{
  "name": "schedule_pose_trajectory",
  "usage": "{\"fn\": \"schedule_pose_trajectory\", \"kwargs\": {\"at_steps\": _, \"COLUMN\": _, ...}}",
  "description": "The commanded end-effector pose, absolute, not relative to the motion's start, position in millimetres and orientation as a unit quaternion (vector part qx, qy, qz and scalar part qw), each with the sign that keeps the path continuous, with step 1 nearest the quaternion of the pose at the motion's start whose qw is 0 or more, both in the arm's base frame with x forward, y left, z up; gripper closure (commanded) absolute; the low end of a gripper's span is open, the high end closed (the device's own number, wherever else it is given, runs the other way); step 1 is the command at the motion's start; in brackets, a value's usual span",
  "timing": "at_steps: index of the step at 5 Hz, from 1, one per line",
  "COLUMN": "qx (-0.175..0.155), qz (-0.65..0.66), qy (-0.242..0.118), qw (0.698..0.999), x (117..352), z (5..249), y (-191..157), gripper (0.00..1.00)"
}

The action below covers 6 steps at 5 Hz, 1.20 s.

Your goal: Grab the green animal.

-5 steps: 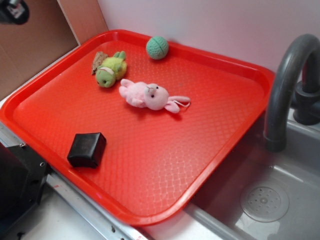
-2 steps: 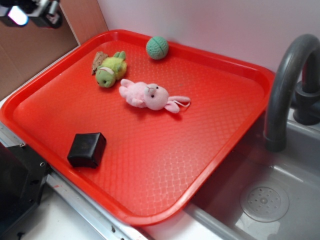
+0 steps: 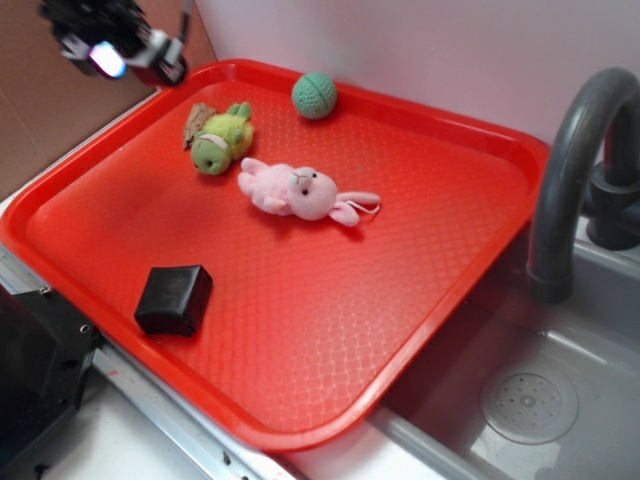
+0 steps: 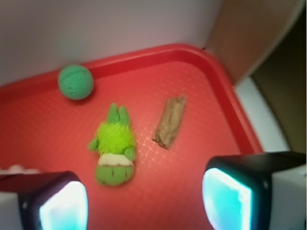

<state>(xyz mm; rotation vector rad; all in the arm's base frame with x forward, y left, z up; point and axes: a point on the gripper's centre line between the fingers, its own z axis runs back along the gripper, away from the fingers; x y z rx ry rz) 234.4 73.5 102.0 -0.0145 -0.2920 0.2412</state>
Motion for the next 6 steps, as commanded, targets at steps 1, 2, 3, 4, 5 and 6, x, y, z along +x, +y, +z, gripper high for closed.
{"fn": "schedule_pose_trajectory", "kwargs": {"at_steps": 1, "qx": -0.027, "qz": 0.08, "qy": -0.111, "qw": 0.99, "x": 271.1, "z": 62.4, "y": 64.8, "gripper": 0.0}}
{"fn": "schedule_pose_trajectory", "kwargs": {"at_steps": 2, "qx": -0.03, "qz": 0.064, "qy": -0.091, "qw": 0.993, "x": 275.6, "z": 47.7, "y": 57.0, "gripper": 0.0}}
{"fn": "schedule_pose_trajectory", "kwargs": {"at_steps": 3, "qx": -0.029, "qz": 0.047, "qy": -0.076, "qw": 0.996, "x": 273.7, "z": 38.8, "y": 49.4, "gripper": 0.0}}
{"fn": "schedule_pose_trajectory", "kwargs": {"at_steps": 4, "qx": -0.014, "qz": 0.048, "qy": -0.075, "qw": 0.996, "x": 270.3, "z": 33.9, "y": 45.0, "gripper": 0.99}}
{"fn": "schedule_pose_trajectory", "kwargs": {"at_steps": 5, "qx": -0.005, "qz": 0.065, "qy": -0.083, "qw": 0.994, "x": 268.2, "z": 38.9, "y": 46.8, "gripper": 1.0}}
{"fn": "schedule_pose_trajectory", "kwargs": {"at_steps": 6, "qx": 0.016, "qz": 0.104, "qy": -0.096, "qw": 0.99, "x": 263.4, "z": 55.6, "y": 53.4, "gripper": 1.0}}
